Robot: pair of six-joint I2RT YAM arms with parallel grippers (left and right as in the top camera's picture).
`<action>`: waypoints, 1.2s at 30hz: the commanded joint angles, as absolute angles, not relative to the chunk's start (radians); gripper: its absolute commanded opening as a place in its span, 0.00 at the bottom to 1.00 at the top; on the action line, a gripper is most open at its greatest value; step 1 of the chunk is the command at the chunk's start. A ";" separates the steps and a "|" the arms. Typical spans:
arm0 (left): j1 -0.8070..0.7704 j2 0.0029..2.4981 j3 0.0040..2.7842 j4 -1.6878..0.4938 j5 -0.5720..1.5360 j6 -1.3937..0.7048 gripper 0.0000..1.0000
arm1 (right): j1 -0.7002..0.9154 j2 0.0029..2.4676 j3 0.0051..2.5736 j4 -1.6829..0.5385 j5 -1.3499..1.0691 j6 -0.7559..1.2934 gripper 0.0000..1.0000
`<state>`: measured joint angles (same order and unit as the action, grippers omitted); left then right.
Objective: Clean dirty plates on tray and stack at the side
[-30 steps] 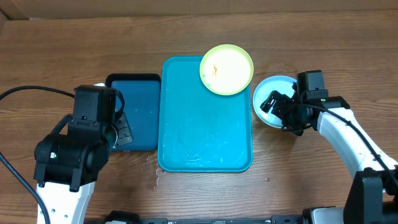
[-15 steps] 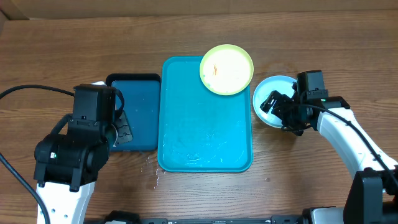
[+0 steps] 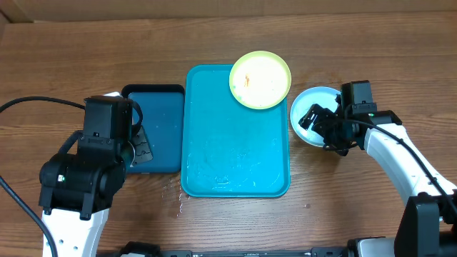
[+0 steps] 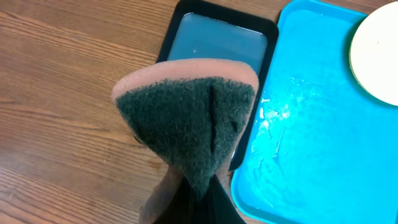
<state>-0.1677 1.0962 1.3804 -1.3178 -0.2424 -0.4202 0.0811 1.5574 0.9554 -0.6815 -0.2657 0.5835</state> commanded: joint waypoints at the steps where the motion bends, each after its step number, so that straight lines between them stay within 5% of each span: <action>1: -0.164 1.100 1.376 -1.309 -0.235 -0.426 0.04 | 0.083 1.560 0.954 -0.677 -0.271 0.579 1.00; 36: -0.164 1.100 1.376 -1.276 -0.215 -0.422 0.04 | 0.083 1.560 0.954 -0.677 -0.271 0.579 1.00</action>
<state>-0.1677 1.0962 1.3804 -1.2819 -0.2249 -0.4202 0.0811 1.5574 0.9554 -0.6811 -0.2657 0.5835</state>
